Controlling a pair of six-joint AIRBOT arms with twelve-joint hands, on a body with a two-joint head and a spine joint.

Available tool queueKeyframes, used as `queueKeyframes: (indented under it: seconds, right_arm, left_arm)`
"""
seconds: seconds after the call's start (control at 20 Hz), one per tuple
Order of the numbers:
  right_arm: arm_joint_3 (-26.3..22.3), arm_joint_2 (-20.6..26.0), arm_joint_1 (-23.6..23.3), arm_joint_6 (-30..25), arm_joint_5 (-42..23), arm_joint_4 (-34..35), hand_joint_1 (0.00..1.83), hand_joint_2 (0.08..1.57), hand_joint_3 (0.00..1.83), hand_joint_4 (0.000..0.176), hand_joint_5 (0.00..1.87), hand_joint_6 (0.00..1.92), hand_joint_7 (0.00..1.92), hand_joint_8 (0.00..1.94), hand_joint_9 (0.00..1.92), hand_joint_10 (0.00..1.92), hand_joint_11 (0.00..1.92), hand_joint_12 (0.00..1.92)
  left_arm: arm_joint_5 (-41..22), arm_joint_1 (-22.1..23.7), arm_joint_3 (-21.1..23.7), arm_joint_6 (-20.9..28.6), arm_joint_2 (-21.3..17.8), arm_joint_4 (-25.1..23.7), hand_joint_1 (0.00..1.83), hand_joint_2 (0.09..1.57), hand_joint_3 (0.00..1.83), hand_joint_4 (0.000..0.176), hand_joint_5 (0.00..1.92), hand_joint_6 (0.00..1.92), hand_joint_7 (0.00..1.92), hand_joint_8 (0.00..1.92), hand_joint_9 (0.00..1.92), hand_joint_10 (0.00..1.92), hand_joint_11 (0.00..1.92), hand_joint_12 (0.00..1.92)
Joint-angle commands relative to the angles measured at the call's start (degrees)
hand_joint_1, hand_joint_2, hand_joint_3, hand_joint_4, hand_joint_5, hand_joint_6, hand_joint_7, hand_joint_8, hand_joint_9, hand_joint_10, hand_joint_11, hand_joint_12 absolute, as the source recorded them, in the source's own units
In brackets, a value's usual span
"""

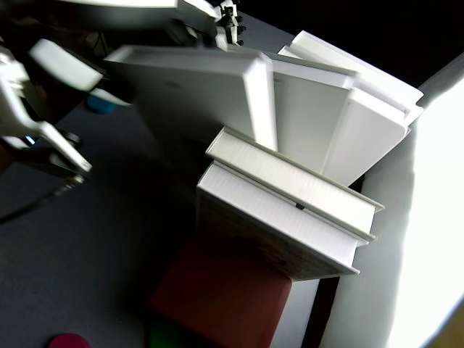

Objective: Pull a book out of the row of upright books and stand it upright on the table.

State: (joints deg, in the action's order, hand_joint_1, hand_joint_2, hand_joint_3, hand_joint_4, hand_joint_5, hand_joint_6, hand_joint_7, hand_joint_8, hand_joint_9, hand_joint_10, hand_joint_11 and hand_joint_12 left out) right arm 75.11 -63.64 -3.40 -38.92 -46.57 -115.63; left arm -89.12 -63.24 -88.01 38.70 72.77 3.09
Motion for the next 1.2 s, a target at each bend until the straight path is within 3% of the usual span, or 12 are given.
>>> queueKeyframes:
  seconds: [0.0,0.05,0.1,0.15,0.2,0.3,0.35,0.45,0.8,0.85,1.1,1.15]
  right_arm:
    - [0.0,0.3,-1.4,0.3,3.1,3.2,1.36,1.17,0.01,0.0,0.86,0.95,0.85,1.3,0.77,1.44,0.62,1.67]
    - [0.0,0.4,-1.6,0.3,3.0,3.1,1.36,1.18,0.0,0.0,0.8,1.0,0.87,1.3,0.8,1.45,0.66,1.67]
    - [-0.1,0.4,-1.6,0.3,2.9,3.1,1.37,1.13,0.0,0.0,1.04,0.75,0.95,1.13,0.82,1.36,0.61,1.74]
    - [-0.2,0.5,-1.7,0.3,2.8,3.1,1.36,1.18,0.0,0.0,0.75,1.0,0.94,1.17,0.77,1.46,0.59,1.76]
    - [-0.2,0.7,-1.8,0.3,2.8,3.1,1.38,1.11,0.0,0.0,1.08,0.51,1.02,1.05,0.91,1.35,0.73,1.71]
    - [-0.4,1.2,-2.7,0.0,2.7,3.1,1.39,1.06,0.0,0.0,1.34,0.1,1.06,0.96,0.95,1.29,0.7,1.68]
    - [-0.5,1.4,-2.9,0.0,2.6,3.3,1.39,1.06,0.0,0.0,1.36,0.07,1.06,0.95,0.94,1.29,0.69,1.68]
    - [-0.8,1.7,-3.2,-0.2,2.2,4.4,1.39,1.06,0.0,0.0,1.38,0.03,1.06,0.95,0.94,1.29,0.68,1.69]
    - [-0.8,3.2,-3.0,1.1,0.7,13.2,1.39,1.06,0.0,0.0,1.38,0.02,1.06,0.95,0.94,1.29,0.68,1.68]
    - [-0.8,3.3,-2.4,2.4,0.7,15.4,1.39,1.06,0.0,0.0,1.38,0.02,1.06,0.95,0.94,1.29,0.68,1.68]
    - [-0.7,3.7,2.9,9.0,-1.9,30.8,1.39,1.06,0.0,0.0,1.39,0.02,1.06,0.95,0.94,1.29,0.68,1.68]
    - [-0.6,3.7,4.0,9.7,-2.6,33.1,1.39,1.06,0.0,0.0,1.39,0.02,1.06,0.95,0.94,1.29,0.68,1.68]
  left_arm:
    - [-6.4,0.3,0.0,0.7,0.3,1.9,1.04,0.93,0.0,0.056,0.64,0.01,0.38,0.01,0.66,0.02,0.06,1.36]
    - [-6.4,0.3,0.1,0.7,0.4,1.9,1.03,0.94,0.0,0.056,0.64,0.01,0.38,0.01,0.65,0.02,0.07,1.36]
    - [-6.5,0.2,0.1,0.7,0.4,2.0,1.03,0.94,0.01,0.06,0.65,0.01,0.39,0.01,0.66,0.03,0.08,1.37]
    - [-6.5,0.2,0.1,0.7,0.4,2.0,1.03,0.94,0.0,0.063,0.67,0.02,0.42,0.02,0.68,0.03,0.08,1.37]
    - [-6.5,0.1,0.2,0.7,0.3,2.0,1.02,0.94,0.0,0.061,0.67,0.02,0.39,0.01,0.67,0.03,0.08,1.37]
    - [-6.5,0.1,0.3,0.7,0.3,2.0,1.03,0.93,0.0,0.053,0.66,0.02,0.35,0.0,0.68,0.03,0.08,1.37]
    - [-6.5,0.1,0.3,0.7,0.3,2.0,1.02,0.95,0.0,0.034,0.64,0.01,0.34,0.0,0.68,0.03,0.07,1.41]
    - [-6.4,0.1,0.4,0.7,0.3,2.0,1.01,0.95,0.0,0.027,0.63,0.0,0.34,0.01,0.68,0.03,0.07,1.42]
    - [-6.0,0.0,1.0,0.7,-0.2,2.0,0.97,0.94,0.0,0.042,0.63,0.0,0.36,0.01,0.69,0.03,0.05,1.47]
    - [-6.0,0.0,1.1,0.7,-0.3,2.0,0.98,0.92,0.0,0.056,0.64,0.01,0.38,0.01,0.7,0.03,0.04,1.48]
    - [-6.0,0.1,1.8,0.7,-1.4,2.0,0.95,0.92,0.0,0.065,0.63,0.01,0.34,0.0,0.69,0.03,0.02,1.5]
    - [-6.0,0.1,1.8,0.7,-1.5,2.1,0.95,0.92,0.0,0.057,0.62,0.01,0.33,0.0,0.69,0.03,0.04,1.5]
